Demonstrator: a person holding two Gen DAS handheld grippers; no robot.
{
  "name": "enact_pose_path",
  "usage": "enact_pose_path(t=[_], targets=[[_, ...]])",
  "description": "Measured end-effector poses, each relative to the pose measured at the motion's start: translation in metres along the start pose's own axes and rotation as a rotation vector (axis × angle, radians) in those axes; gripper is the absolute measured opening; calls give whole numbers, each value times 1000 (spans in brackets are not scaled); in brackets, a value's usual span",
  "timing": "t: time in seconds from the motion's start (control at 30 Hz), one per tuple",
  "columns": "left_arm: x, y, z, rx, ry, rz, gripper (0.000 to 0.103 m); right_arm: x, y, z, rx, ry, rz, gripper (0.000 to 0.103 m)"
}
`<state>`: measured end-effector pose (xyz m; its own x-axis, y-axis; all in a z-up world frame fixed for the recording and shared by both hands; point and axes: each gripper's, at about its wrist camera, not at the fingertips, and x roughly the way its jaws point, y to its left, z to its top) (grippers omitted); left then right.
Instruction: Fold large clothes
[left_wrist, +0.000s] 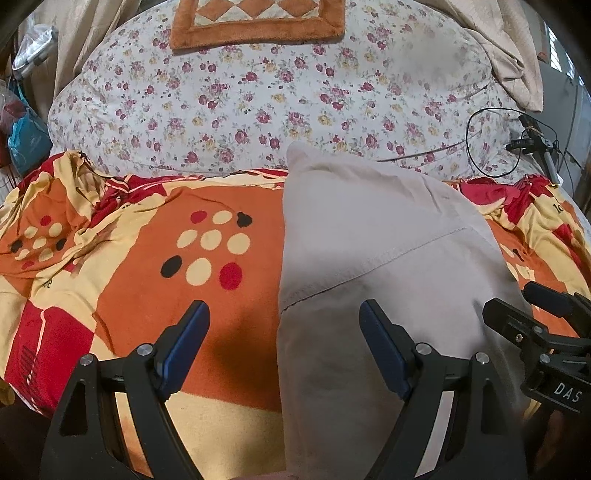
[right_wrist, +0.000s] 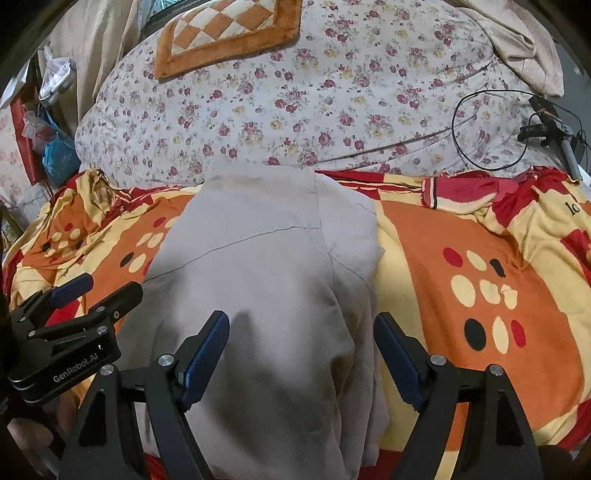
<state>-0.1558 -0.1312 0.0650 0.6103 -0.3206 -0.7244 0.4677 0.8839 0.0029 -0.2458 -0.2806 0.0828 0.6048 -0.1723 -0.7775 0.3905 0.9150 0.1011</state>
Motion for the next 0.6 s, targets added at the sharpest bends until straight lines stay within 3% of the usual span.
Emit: enact_pose_path(t=[0.6], targets=[[4,-1,-3,-6,12,-3,83,7,1,-1,1,16,9,82]])
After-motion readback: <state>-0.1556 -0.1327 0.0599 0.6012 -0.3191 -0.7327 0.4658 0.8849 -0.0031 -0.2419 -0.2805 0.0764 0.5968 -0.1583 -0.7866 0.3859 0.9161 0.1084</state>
